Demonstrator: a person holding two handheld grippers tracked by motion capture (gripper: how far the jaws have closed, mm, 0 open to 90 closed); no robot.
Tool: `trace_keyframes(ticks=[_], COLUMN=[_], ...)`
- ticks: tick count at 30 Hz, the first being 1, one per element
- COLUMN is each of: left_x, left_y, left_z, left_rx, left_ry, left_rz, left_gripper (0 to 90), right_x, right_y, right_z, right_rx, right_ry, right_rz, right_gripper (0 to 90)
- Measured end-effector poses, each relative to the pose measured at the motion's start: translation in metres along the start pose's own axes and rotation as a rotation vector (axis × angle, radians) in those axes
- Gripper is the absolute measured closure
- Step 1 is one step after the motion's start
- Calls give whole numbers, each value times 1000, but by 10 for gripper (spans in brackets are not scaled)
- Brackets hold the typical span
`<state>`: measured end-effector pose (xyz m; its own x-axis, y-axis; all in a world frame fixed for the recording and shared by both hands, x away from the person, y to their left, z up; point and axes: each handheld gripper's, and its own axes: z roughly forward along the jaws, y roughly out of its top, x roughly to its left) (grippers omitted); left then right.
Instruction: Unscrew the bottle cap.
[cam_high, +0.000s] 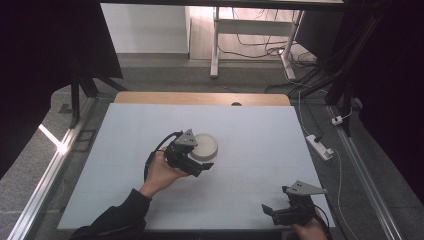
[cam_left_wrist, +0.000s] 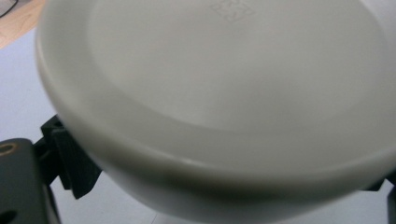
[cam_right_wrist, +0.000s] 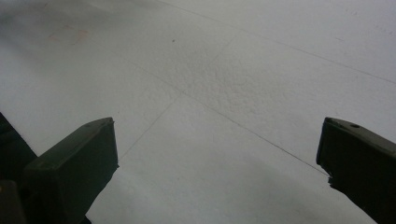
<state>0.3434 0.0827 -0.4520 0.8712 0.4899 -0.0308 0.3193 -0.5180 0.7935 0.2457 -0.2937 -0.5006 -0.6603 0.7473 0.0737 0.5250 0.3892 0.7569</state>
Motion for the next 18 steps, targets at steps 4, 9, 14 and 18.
trace_keyframes(ticks=[4,9,14,18], left_x=[0,-2,-1,-1], left_y=[-2,-3,-3,-3], left_z=[3,5,4,3], left_rx=[0,-3,-9,-9], left_ry=[-13,-14,-13,-10], left_rz=[-7,-9,-9,-3], left_gripper=[73,74,73,73], right_x=[2,5,8,12], right_y=[1,5,9,15], right_z=[-1,-4,-5,-4], right_rx=[-10,-54,-74,-87], right_ry=[-4,11,21,27], right_rz=[-10,-3,-9,-25], right_gripper=[0,0,0,0])
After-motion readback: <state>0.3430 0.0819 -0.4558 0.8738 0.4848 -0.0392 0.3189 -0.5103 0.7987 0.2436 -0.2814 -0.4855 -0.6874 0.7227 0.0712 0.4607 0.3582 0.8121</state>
